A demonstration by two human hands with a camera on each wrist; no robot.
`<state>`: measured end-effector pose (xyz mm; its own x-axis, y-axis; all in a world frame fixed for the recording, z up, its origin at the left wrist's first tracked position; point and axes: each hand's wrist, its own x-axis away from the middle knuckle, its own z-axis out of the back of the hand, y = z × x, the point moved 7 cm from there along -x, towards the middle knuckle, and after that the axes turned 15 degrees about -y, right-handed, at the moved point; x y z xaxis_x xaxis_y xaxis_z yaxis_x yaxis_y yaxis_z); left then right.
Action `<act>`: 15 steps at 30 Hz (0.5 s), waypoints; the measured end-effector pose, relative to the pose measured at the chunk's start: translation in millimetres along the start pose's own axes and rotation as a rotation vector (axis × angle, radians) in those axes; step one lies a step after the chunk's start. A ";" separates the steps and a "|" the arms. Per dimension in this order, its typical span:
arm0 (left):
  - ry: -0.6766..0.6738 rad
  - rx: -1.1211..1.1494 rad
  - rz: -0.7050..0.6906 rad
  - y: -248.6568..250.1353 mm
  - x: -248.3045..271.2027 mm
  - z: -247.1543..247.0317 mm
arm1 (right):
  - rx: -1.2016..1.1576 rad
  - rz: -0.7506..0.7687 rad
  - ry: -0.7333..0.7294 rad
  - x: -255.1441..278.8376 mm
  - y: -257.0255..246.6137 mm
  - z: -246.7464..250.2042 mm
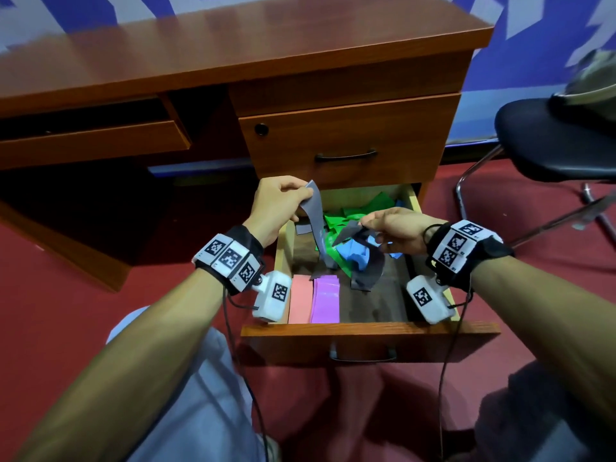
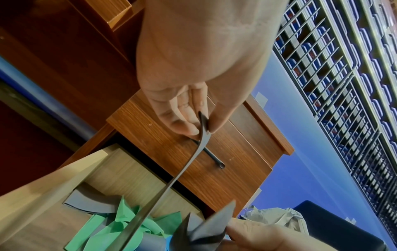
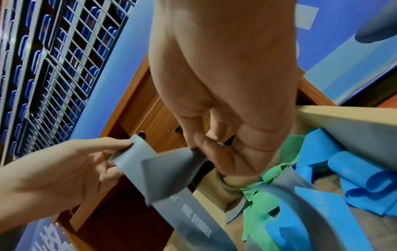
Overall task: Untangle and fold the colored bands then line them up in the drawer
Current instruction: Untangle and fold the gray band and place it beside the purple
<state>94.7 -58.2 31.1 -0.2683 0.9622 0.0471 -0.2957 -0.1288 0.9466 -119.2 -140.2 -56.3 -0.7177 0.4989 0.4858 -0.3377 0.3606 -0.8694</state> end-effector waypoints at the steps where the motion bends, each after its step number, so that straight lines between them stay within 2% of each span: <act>1: -0.001 -0.002 0.003 0.3 -0.3 -1.9 | 0.015 -0.010 0.027 2.1 1.1 0.8; 4: -0.004 -0.016 0.015 0.9 -1.5 -7.0 | 0.059 0.000 0.076 6.2 -0.1 1.6; 7: -0.010 -0.030 0.031 2.2 -2.8 -12.1 | 0.074 0.074 0.085 9.8 -9.3 0.6; 11: -0.042 -0.021 0.051 3.6 -3.2 -21.4 | -0.050 0.228 0.024 13.5 -26.7 -6.8; 15: -0.106 0.088 0.125 -2.2 -2.8 -33.3 | -0.197 0.336 0.021 12.2 -37.5 -12.9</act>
<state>65.5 -68.6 18.2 -0.1980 0.9607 0.1948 -0.1835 -0.2315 0.9554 -107.5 -137.5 -16.6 -0.7554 0.6301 0.1800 0.0395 0.3180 -0.9473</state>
